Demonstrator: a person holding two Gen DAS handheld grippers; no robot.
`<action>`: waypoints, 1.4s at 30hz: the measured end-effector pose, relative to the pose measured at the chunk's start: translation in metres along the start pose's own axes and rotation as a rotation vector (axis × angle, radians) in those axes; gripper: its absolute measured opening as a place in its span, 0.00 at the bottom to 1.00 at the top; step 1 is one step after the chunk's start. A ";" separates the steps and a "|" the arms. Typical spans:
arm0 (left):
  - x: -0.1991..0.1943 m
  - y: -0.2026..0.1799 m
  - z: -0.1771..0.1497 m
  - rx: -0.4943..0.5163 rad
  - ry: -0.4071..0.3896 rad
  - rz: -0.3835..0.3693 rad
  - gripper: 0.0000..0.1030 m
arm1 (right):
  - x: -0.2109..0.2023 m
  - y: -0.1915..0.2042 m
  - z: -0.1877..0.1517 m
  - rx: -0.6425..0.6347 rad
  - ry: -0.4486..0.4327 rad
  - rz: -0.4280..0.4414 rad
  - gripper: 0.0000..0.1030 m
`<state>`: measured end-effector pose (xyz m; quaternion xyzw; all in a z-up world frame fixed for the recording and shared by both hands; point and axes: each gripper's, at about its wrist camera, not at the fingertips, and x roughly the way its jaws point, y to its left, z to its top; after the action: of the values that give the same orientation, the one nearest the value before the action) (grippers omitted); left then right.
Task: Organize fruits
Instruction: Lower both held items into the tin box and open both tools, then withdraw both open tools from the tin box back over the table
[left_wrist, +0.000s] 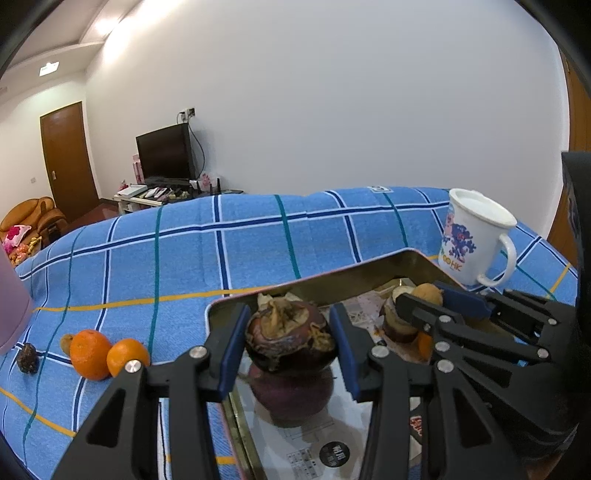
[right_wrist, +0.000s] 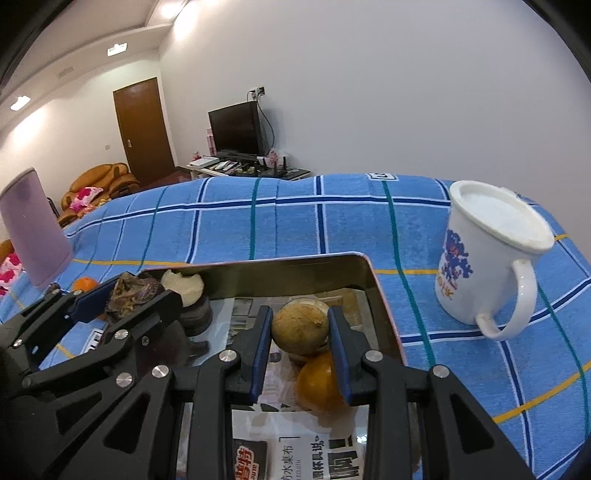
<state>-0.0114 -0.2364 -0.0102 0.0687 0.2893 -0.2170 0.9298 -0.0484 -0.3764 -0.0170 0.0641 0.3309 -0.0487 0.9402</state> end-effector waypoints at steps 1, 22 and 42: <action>0.000 0.000 0.000 0.001 0.000 -0.001 0.45 | 0.000 -0.002 0.000 0.008 0.001 0.010 0.32; -0.024 0.013 0.004 -0.029 -0.125 0.092 1.00 | -0.007 -0.031 0.003 0.243 -0.022 0.252 0.39; -0.038 0.090 -0.007 -0.171 -0.177 0.383 1.00 | -0.057 -0.010 -0.001 0.176 -0.378 -0.043 0.64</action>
<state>-0.0030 -0.1401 0.0058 0.0241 0.2055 -0.0165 0.9782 -0.0939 -0.3833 0.0172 0.1286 0.1446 -0.1087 0.9751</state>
